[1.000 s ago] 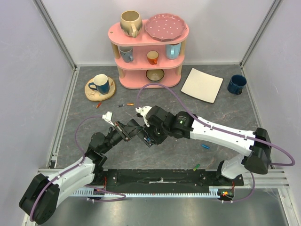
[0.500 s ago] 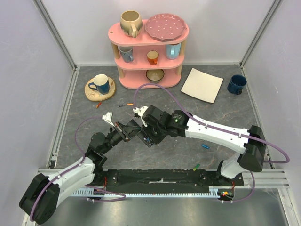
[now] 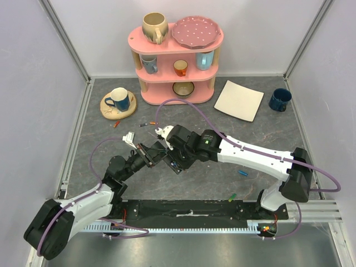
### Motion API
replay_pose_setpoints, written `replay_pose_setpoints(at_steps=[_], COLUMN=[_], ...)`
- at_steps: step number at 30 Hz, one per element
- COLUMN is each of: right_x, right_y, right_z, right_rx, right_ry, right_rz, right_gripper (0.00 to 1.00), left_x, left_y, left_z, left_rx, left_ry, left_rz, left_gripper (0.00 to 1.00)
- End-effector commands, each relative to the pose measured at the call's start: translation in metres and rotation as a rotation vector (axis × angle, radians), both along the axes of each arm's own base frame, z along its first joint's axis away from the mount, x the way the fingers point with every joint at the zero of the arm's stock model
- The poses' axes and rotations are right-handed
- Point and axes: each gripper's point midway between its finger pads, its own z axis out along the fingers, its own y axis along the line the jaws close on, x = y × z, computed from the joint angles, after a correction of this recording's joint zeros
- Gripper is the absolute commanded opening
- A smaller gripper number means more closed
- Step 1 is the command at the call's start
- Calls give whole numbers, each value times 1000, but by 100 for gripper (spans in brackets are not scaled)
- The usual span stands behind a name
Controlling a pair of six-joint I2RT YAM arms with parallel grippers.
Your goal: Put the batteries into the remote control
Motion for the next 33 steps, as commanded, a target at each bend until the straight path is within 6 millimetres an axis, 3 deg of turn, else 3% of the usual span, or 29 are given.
replay_pose_setpoints(at_steps=[1,13,20,33], right_x=[27,38,41,36], right_y=[-6,-17,-20,-21], right_z=[5,16,11,10], right_rx=[-42,-35,-34,-24], right_ry=[-120,-214,-231,-206], right_rz=[-23,-58,-71,-69], right_gripper=[0,0,0,7], left_x=[-35,-41,-43,-37], left_y=[-6,-13,-14,-16], left_z=[26,41,46,41], left_rx=[-128,-163,-186,-175], left_ry=[-53,-75,-84,-58], left_rz=[-164,-239,-256,-237], left_gripper=[2,2,2,2])
